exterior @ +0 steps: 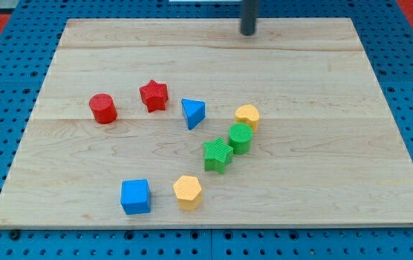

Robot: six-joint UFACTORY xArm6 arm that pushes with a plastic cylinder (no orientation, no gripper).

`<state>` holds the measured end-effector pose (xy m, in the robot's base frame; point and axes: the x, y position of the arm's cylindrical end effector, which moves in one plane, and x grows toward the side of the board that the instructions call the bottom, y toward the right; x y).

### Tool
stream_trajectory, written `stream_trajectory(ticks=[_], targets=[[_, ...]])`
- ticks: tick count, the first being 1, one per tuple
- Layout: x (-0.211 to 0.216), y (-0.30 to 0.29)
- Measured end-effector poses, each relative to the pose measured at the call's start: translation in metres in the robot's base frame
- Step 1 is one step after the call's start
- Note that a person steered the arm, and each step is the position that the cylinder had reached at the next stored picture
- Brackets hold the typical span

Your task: Make yellow hexagon and blue cube horizontal to each other

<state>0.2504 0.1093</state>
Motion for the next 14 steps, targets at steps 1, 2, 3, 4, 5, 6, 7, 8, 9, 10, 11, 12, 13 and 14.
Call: stream_trajectory(ticks=[1, 2, 3, 4, 5, 6, 7, 8, 9, 10, 11, 12, 13, 14], targets=[[0.055, 0.038], [0.134, 0.071], [0.237, 0.134], [0.332, 0.143], [0.367, 0.117], [0.368, 0.112], [0.368, 0.080], [0.368, -0.009], [0.368, -0.029], [0.368, -0.064], [0.368, -0.126], [0.364, -0.171], [0.362, -0.162], [0.359, -0.152]])
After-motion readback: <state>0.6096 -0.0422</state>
